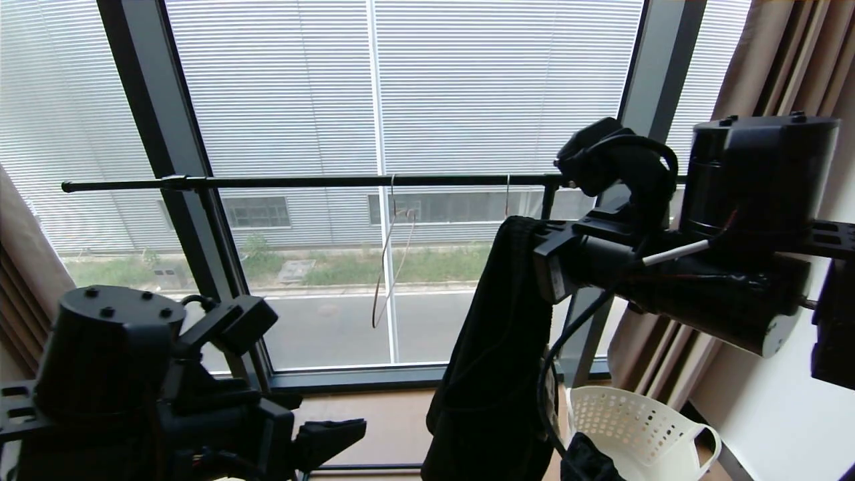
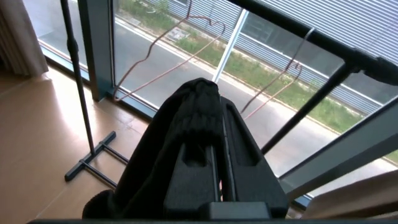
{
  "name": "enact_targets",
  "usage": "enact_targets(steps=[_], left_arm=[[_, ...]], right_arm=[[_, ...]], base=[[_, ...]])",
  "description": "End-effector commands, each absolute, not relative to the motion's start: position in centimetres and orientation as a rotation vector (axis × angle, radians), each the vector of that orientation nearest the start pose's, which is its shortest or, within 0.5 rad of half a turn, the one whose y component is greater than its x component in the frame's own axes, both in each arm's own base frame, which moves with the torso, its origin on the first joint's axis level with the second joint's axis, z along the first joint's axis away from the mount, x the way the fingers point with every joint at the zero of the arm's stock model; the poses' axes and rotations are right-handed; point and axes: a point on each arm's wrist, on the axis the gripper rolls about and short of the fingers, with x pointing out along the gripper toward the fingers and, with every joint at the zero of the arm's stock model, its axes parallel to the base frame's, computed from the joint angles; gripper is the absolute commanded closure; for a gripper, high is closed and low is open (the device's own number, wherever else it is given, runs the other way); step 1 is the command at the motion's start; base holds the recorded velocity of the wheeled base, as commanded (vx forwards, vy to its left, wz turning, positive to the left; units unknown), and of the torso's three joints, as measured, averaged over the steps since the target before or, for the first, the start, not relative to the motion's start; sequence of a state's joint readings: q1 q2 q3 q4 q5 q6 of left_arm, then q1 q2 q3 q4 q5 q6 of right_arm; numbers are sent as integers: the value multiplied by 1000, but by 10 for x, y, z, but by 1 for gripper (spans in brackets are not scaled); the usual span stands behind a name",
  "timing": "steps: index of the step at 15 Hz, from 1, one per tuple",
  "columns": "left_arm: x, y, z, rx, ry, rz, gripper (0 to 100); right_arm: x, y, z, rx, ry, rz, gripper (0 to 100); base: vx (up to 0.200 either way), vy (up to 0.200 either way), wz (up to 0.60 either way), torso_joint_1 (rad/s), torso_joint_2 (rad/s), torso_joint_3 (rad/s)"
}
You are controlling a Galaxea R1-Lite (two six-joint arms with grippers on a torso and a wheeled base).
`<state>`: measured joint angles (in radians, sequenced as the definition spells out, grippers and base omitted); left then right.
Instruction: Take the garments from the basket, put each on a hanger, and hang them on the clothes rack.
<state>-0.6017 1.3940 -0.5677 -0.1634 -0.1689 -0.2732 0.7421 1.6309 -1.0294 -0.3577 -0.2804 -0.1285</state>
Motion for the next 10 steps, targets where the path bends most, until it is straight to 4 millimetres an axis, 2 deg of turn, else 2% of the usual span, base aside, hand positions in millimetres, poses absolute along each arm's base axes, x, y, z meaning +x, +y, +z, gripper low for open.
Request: enact_targets(steps=[1,4,8,10], left_arm=[[189,-152,140,-66,827,-682,0],[211,-172,136,-71,818,-692,0],[222,-194,125,-44,846,-717,0],[232,-201,120,-42,850,-711,0]], right_arm=[[231,222,231,-263,197,515,100],[232,227,233,-261,190,523,100],[229,226,235,-255,182,528,100],[218,228,240,-250,167,557,100]], base=[[0,0,0,0,0,0],[0,0,0,0,0,0],[0,0,0,0,0,0],[0,0,0,0,0,0]])
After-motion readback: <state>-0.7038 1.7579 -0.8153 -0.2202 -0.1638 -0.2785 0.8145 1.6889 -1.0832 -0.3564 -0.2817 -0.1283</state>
